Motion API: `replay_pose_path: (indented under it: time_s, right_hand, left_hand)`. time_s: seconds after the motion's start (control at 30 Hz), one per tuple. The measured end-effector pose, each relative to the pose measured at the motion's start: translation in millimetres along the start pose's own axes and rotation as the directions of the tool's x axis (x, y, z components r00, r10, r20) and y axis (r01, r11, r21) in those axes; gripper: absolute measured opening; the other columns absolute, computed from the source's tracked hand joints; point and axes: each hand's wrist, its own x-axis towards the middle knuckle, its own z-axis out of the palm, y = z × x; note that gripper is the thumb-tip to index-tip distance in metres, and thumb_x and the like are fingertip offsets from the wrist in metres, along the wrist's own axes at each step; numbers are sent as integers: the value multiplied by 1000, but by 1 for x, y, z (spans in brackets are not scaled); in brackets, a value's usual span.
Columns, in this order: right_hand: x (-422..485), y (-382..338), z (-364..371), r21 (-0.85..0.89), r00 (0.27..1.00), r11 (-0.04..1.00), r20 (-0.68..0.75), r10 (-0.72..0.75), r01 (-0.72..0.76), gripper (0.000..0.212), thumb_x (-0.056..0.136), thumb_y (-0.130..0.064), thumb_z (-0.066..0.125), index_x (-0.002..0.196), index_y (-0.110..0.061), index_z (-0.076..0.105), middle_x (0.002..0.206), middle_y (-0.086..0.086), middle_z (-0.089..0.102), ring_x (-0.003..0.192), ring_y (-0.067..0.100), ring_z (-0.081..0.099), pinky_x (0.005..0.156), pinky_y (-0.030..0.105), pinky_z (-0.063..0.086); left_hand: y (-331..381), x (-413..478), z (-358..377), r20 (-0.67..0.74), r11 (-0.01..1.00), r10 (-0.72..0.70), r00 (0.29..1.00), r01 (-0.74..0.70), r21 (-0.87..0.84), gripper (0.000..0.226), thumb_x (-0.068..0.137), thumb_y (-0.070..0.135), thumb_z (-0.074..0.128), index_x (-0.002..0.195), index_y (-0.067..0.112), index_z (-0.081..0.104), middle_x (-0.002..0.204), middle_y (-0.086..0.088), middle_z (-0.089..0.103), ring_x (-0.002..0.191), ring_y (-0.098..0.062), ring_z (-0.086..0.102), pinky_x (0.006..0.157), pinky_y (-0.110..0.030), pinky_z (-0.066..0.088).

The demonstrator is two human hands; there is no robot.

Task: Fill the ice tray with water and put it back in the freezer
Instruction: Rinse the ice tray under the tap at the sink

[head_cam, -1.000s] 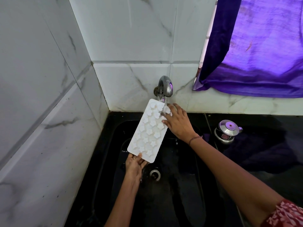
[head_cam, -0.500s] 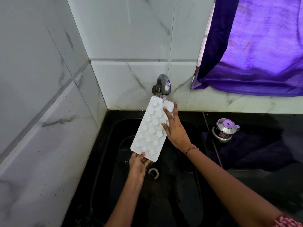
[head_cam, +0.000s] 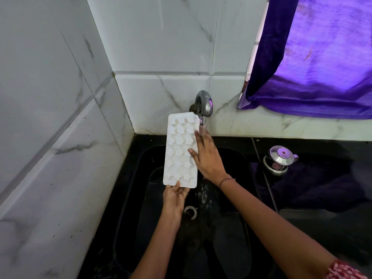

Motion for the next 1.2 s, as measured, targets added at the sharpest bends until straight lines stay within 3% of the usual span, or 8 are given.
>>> replay_pose_path:
  time_s: [0.13, 0.4, 0.6, 0.73, 0.83, 0.93, 1.03, 1.2]
  right_hand:
    - [-21, -8, 7, 104, 1000, 994, -8, 26, -25, 73, 94, -52, 24, 149, -12, -1, 159, 7, -4, 146, 17, -6, 120, 31, 5]
    - [-88, -7, 32, 122, 999, 993, 33, 5, -9, 76, 93, -60, 14, 149, -12, -6, 157, 1, -17, 144, 9, -17, 117, 25, 1]
    - [-115, -4, 35, 152, 998, 988, 57, -4, -4, 76, 93, -61, 11, 148, -13, -9, 157, 2, -20, 144, 9, -18, 117, 25, -1]
    - [-99, 0, 25, 144, 1000, 989, -3, -18, 18, 75, 96, -56, 17, 148, -9, -10, 157, 5, -20, 145, 13, -15, 119, 30, 5]
    - [-69, 7, 9, 163, 995, 987, -96, 0, 16, 76, 97, -48, 28, 149, -7, -9, 157, 5, -20, 146, 13, -13, 118, 28, 10]
    - [-35, 17, -13, 172, 976, 984, -202, 86, -51, 71, 98, -39, 36, 150, -9, -2, 159, 6, -6, 145, 20, 10, 112, 26, 25]
    - [-6, 23, -38, 69, 931, 970, -270, 245, -235, 61, 99, -38, 37, 150, -11, 17, 142, 16, 30, 120, 27, 38, 93, 35, 47]
    - [18, 25, -60, 77, 879, 876, 27, 476, -477, 57, 95, -58, 26, 138, -23, 38, 121, 11, 54, 105, 30, 56, 73, 34, 42]
  left_hand:
    - [-5, -1, 6, 25, 999, -10, 1000, 11, -31, 24, 96, -5, 38, 106, 8, 55, 103, -13, 63, 92, -25, 62, 78, -41, 50]
    - [-13, 0, 16, 9, 1000, 4, 1000, -3, -27, 18, 93, -5, 42, 101, 2, 56, 95, -14, 63, 73, -19, 65, 50, -19, 54]
    - [-17, -4, 21, 23, 1000, 3, 1000, -3, 14, 20, 95, -4, 39, 103, 7, 53, 102, -14, 63, 93, -25, 62, 67, -31, 55]
    - [-21, -5, 16, 20, 999, -2, 1000, 2, 47, 26, 95, -6, 39, 116, 5, 50, 99, -12, 63, 85, -24, 61, 52, -24, 56]
    - [-20, -6, 12, 59, 995, -17, 998, 11, 102, 27, 95, -5, 38, 115, 6, 51, 103, -13, 63, 89, -25, 62, 59, -30, 60]
    - [-12, -5, 6, 56, 984, 3, 998, -13, 178, 28, 95, -5, 38, 116, 8, 50, 101, -11, 62, 88, -25, 61, 52, -30, 58]
    - [-2, -2, -5, 51, 965, 29, 998, -41, 260, 24, 94, -4, 39, 108, 13, 52, 103, -8, 61, 89, -23, 61, 53, -28, 58]
    - [7, 5, -20, 109, 933, 83, 991, -116, 342, 34, 96, -3, 39, 123, 17, 44, 108, -2, 60, 94, -18, 61, 70, -34, 55]
